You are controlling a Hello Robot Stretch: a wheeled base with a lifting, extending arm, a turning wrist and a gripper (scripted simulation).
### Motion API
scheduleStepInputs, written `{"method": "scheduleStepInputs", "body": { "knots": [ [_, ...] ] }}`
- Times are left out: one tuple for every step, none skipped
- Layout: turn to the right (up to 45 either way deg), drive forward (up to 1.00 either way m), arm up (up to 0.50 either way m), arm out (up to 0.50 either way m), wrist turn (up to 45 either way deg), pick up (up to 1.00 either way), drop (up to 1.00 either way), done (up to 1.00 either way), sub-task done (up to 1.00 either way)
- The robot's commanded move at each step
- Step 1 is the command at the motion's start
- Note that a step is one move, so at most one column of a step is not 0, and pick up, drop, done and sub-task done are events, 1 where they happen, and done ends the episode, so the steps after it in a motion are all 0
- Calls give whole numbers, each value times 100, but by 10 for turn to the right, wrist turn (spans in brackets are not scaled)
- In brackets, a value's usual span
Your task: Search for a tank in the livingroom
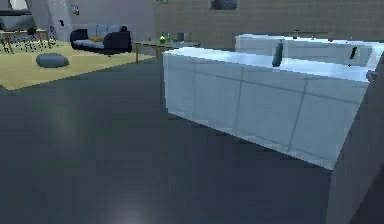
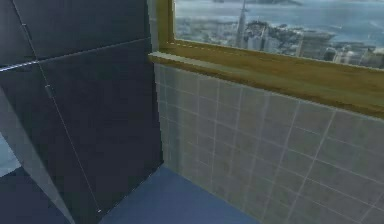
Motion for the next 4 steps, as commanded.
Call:
{"method": "scheduleStepInputs", "body": {
  "knots": [
    [0,40,0,0,0,0,0,0,0],
    [-420,0,0,0,0,0,0,0,0],
    [0,100,0,0,0,0,0,0,0],
    [0,100,0,0,0,0,0,0,0]
  ]
}}
